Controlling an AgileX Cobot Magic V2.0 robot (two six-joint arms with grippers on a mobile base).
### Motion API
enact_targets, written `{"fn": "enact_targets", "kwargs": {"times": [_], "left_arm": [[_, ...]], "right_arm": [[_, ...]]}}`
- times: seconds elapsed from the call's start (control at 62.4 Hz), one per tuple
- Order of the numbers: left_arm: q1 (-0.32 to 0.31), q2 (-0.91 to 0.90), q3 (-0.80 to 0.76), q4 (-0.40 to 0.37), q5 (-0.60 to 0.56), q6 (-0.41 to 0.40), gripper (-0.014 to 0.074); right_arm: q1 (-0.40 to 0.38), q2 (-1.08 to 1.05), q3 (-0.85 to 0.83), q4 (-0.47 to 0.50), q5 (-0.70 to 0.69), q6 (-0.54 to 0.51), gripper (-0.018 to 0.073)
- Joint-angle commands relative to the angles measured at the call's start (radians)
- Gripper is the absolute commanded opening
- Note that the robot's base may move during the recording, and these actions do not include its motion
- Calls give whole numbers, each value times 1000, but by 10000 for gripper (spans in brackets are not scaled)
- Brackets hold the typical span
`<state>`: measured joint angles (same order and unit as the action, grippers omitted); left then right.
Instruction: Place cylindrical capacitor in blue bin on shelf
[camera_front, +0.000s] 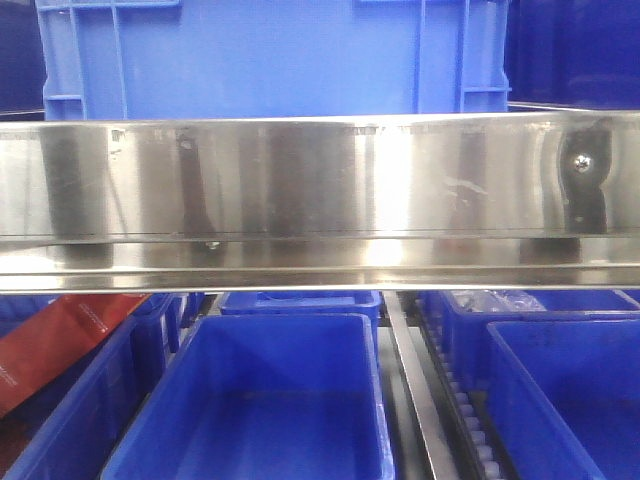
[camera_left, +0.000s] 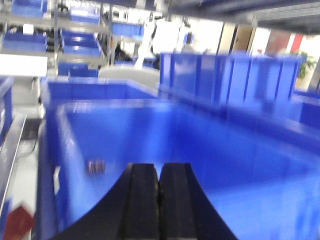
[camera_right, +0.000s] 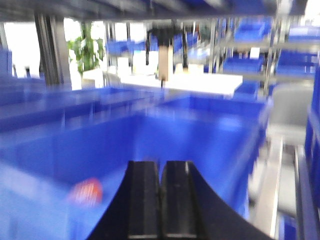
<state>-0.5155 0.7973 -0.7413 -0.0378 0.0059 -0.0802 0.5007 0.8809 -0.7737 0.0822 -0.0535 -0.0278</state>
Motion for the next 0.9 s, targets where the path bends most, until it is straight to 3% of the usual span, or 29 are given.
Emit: {"fn": "enact_targets", "kwargs": {"times": [0.0,0.337,0.609,0.882], "left_arm": [[5,-106,122,0,-41,-2,-111],[5,-502,428,0,-41,-2,-111],[5,-661,456,0,-40,-2,-111],[5,-673,456,0,-40,-2,-111]], "right_arm": [[0,-99,104,8,-39,-5,-168],[0,-417,333,8,-15,-5,-168],[0,-525,336,8,-23,-5,-168],[-7,-534,357,-11,-20,-5,-168]]}}
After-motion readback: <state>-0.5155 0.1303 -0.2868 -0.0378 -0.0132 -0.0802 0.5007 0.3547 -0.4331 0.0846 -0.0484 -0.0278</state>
